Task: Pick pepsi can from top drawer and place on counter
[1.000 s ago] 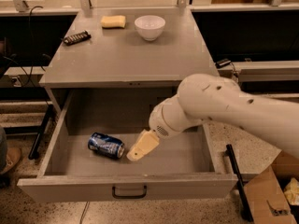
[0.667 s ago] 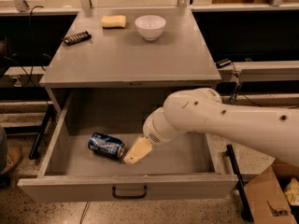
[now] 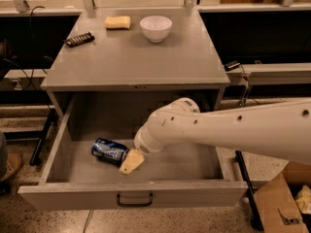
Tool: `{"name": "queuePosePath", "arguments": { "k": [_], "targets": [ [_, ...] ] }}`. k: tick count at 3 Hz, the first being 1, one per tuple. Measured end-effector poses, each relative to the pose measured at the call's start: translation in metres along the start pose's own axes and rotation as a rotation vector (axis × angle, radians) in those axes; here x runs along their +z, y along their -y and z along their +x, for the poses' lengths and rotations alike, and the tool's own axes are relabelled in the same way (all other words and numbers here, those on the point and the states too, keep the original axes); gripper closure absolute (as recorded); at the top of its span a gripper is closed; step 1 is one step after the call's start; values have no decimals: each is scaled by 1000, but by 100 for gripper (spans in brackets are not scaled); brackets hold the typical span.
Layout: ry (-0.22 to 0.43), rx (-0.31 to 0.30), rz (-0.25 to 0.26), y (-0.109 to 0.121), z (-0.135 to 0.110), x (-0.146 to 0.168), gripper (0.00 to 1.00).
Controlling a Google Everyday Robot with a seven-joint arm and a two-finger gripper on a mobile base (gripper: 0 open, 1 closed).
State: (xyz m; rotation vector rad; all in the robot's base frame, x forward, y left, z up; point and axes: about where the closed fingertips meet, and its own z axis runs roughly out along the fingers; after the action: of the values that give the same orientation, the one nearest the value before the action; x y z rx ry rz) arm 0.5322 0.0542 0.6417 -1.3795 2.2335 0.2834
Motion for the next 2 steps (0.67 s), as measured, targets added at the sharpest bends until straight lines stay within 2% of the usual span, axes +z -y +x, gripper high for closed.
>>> {"name": "queuePosePath", "arguments": {
  "k": [2],
  "targets": [
    [11, -34, -75, -23, -20, 40, 0]
  ]
}}
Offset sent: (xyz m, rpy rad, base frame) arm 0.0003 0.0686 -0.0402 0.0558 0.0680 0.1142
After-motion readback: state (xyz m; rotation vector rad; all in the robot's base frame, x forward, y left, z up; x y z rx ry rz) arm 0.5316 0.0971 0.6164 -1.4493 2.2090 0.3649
